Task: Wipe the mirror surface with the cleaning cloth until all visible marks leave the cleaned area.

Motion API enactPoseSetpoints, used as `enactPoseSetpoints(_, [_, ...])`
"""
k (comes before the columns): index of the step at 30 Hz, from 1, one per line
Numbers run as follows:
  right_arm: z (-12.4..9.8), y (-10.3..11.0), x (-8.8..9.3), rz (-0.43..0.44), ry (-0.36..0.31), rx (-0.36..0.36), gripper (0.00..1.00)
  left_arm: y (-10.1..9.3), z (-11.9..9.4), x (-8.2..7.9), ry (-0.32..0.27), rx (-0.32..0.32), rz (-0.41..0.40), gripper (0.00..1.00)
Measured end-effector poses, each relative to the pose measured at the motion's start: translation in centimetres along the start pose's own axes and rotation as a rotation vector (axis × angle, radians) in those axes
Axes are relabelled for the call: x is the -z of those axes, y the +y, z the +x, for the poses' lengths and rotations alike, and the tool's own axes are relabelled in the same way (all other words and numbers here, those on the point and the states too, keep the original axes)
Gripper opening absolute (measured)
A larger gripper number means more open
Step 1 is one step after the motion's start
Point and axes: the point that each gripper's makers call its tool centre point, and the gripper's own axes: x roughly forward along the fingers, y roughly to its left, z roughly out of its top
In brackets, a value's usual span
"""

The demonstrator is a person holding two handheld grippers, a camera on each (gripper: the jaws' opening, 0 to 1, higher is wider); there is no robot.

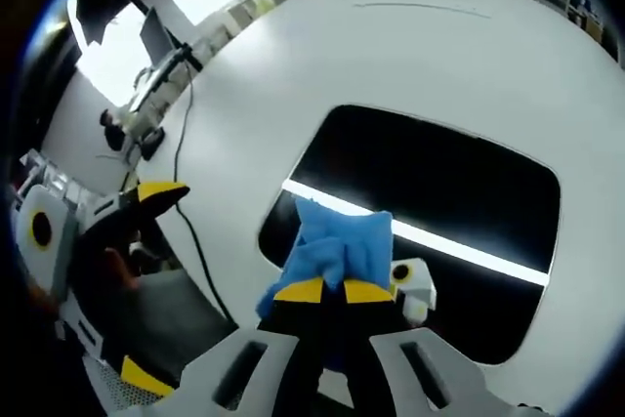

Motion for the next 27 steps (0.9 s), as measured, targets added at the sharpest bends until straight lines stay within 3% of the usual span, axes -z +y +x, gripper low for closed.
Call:
enactPoseSetpoints(5, [-0.3,-0.5,0.1,0.004,-0.002,-0.009,0.00,0.1,-0.1,-0.5,-0.032,-0.008,-0.003,0.99])
enactPoseSetpoints(14, [-1.5,-2.5,1.1,0.033,-0.015,0.012,0.00,0.3,-0.1,-0.7,-0.041,-0.018,-0.004,0.99])
enactPoseSetpoints(27, [-1.3,-2.5,0.8,0.051,-0.002,0.013,0.00,0.3,-0.1,-0.8,-0.047,-0.018,-0.009,0.99])
